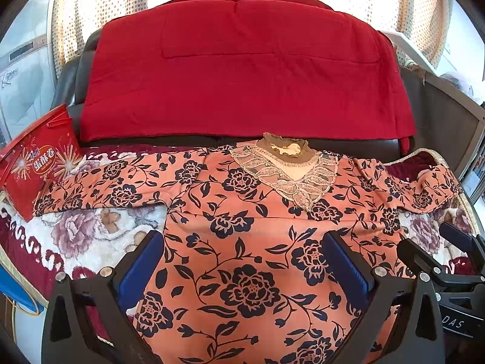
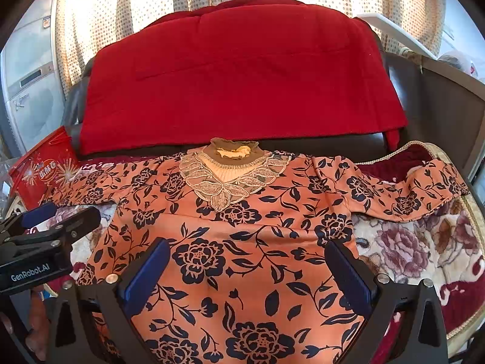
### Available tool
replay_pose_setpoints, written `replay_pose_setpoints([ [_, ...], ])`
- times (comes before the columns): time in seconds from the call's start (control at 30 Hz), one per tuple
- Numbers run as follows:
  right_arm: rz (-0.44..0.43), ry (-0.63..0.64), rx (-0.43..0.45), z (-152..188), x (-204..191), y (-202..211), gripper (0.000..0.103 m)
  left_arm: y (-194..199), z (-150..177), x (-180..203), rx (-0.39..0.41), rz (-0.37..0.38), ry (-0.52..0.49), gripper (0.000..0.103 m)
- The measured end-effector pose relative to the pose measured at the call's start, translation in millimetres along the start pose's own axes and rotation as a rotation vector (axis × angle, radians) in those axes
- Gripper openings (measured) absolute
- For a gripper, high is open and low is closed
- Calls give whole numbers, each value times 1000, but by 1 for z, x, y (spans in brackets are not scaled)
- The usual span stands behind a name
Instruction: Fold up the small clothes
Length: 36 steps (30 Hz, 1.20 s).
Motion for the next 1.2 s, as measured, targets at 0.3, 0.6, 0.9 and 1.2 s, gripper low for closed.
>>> replay_pose_setpoints([
  [0.3, -12, -5, 5, -2, -2, -2, 103, 1, -4, 1, 18, -10, -14, 103],
  [0.6, -14, -9, 1, -1, -1, -3, 103, -1, -7, 1, 24, -19, -28, 103],
  [0.9, -22, -17, 6, -1, -3, -4, 103, -2, -10, 3, 55, -10, -23, 103],
  [1.2, -27, -17, 8, -2, -4, -5, 103, -2, -12, 5, 60, -14, -32, 103],
])
Point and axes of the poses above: each gripper's, at about its wrist camera, not at the fingertips, and y roughly against the way its jaws point, x to its right, z to its underside, the point moved 10 cm from there along -y, roughly the way its jaws point, and after that the axes turned 2 degrees about -z, right-handed, at the moved point
